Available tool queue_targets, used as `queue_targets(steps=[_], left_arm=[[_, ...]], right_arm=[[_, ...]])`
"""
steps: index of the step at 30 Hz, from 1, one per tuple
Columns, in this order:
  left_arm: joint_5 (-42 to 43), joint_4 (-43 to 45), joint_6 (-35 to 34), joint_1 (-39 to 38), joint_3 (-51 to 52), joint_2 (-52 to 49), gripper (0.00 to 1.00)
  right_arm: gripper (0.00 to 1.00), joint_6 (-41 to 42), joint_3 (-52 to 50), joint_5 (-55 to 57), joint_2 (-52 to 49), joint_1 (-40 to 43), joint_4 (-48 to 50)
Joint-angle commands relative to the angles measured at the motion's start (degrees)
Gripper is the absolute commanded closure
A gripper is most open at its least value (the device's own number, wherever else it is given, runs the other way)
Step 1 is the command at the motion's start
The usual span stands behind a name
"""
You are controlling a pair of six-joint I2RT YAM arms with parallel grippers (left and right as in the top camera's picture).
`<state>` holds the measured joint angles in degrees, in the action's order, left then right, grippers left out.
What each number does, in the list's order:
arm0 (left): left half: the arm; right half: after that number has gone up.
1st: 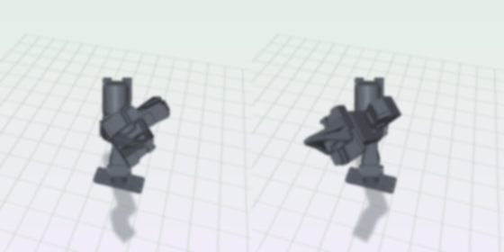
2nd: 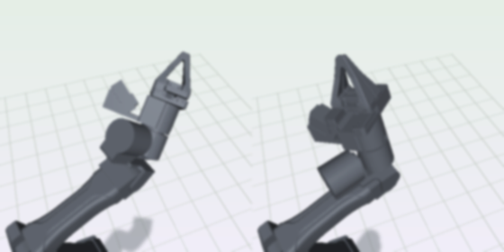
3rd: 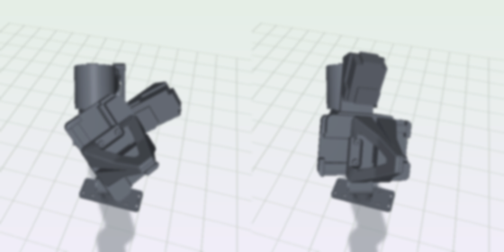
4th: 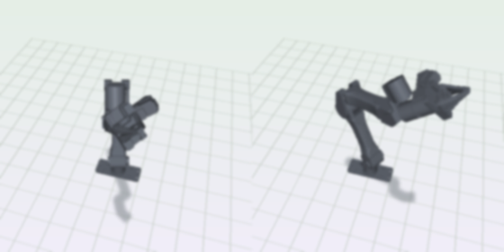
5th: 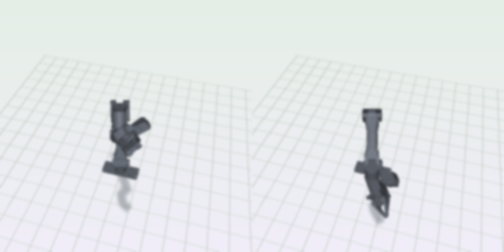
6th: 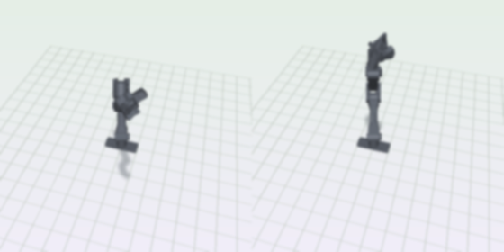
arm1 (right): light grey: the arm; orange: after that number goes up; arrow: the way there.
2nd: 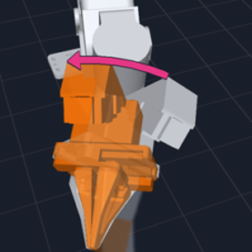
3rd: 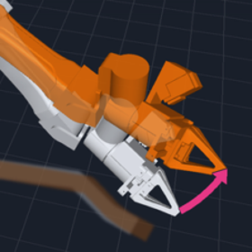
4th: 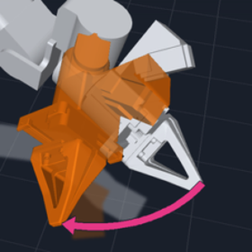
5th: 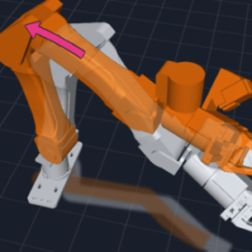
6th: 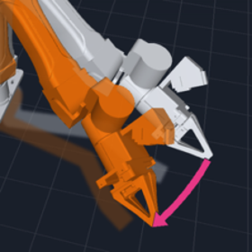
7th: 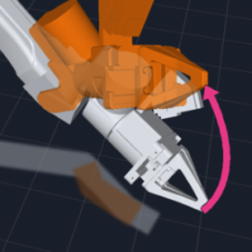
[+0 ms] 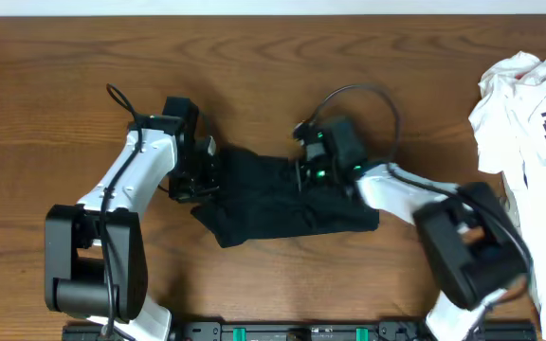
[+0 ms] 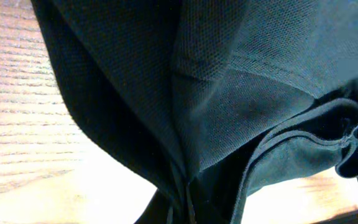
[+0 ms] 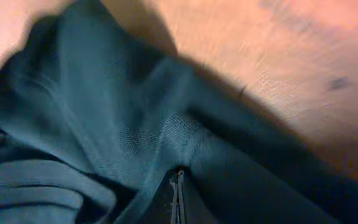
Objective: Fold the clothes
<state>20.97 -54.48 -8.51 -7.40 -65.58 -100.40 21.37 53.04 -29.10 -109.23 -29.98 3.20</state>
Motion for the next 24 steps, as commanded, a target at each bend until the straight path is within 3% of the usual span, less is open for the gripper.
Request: queue_targets(steps=[1,7,13,17,24], left_arm=[[-1.14,-1.01,1.01,-0.13,-2.14,0.7,0.94],[-2.67,-2.45,1.01,-0.15,-5.33,3.04,0.94],[-3.76,-2.49,1.01,-0.15,-6.69,5.55,0.94],[-5.66,-2.45,1.01,-0.13,-6.88,5.7,0.94],[-5.64,-2.47,0.98,-0.13,-7.19,5.7,0.94]], right_arm=[[0.99,-2.51,0.48,-0.72,-1.31,-1.77,0.81],[0.99,-3.65,0.59,-2.73,7.56,-1.44,-1.51],[0.99,-2.73,0.59,-0.39,17.38,-0.35,-13.2],[0.99,-2.8,0.17,1.22,17.38,-1.22,-19.85],[0.99,-0.63,-2.86,1.9,12.02,-5.01,-14.97]])
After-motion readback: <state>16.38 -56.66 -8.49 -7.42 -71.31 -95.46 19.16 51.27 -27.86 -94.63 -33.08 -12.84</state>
